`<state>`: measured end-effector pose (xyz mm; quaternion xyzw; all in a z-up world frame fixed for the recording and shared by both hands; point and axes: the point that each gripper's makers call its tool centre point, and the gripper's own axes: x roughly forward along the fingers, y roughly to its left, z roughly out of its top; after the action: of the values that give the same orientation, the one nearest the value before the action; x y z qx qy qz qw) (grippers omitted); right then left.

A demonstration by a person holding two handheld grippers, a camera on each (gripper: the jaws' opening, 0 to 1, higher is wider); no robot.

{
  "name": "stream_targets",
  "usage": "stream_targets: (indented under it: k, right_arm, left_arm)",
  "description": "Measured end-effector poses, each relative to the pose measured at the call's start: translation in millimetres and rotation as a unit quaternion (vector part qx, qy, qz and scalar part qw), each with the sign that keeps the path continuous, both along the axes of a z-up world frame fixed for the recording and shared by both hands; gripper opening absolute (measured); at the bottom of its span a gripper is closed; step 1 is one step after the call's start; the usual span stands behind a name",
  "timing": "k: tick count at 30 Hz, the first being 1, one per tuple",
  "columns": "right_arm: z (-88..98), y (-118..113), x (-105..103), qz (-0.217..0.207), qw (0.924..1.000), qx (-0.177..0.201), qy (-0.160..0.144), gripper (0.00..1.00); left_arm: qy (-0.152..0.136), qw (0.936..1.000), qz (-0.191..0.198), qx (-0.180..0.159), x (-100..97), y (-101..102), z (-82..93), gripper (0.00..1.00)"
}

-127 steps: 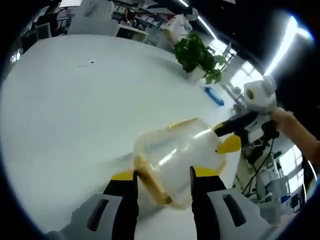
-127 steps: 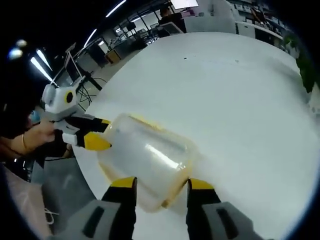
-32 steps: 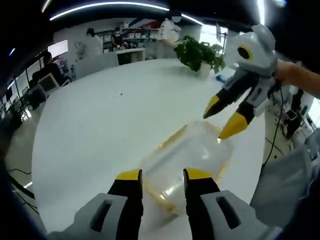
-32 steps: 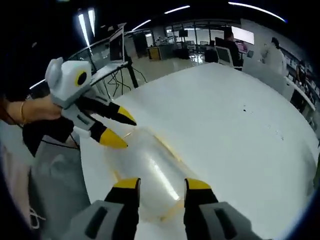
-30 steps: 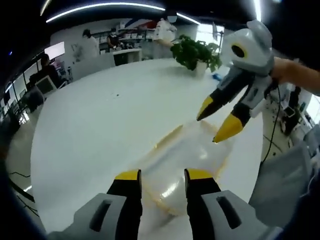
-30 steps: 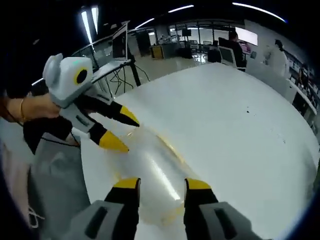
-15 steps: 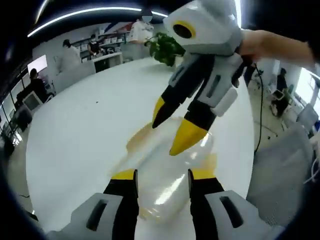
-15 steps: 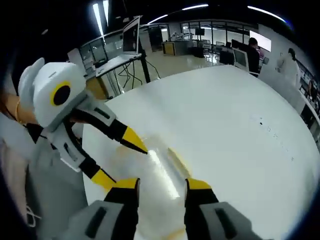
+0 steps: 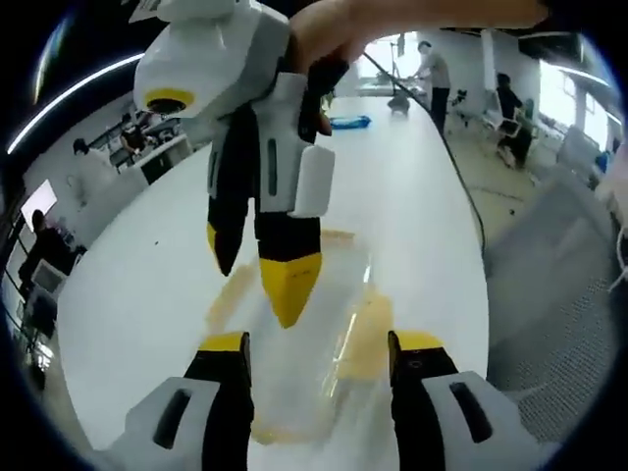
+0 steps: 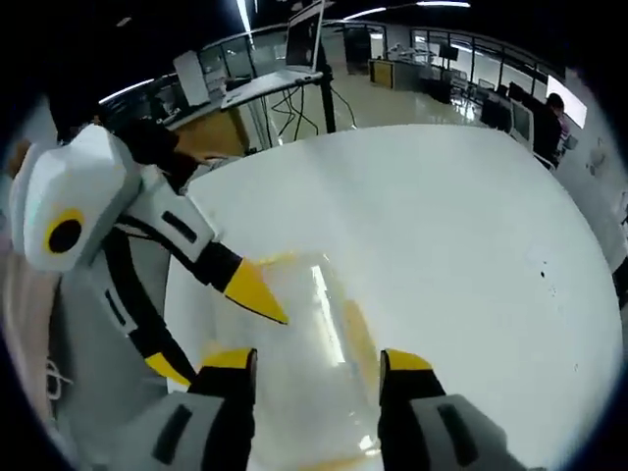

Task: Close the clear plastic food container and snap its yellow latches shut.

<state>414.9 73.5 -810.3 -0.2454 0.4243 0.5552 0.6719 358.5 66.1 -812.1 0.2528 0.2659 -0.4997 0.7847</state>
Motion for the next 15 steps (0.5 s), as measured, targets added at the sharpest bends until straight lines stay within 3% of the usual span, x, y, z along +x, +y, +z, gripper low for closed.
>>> stream_targets:
  k: [2, 5, 8, 15]
  right_arm:
    - [-0.4, 0.8, 2.1, 0.002, 1.0, -0.001, 0.004, 0.48]
    - [-0.8, 3.6, 3.3, 0.008, 0.9998, -0.001, 0.017, 0.47]
    - [-4.2, 4.4, 2.2, 0.023, 0.9994, -0.011, 0.025, 0.46]
    - [-10.0, 3.7, 3.6, 0.028, 0.999, -0.015, 0.03, 0.47]
  left_arm:
    - [-0.016, 0.9998, -0.003, 0.009, 2.8, 0.8, -2.3, 0.53]
    - [-0.016, 0.9998, -0.01, 0.0, 3.0, -2.7, -0.7, 0.51]
    - [-0.05, 0.9981, -0.025, 0.028, 9.2, -0.7, -2.6, 0.47]
    - [-0.051, 0.9983, -0.025, 0.011, 12.3, -1.8, -2.7, 0.47]
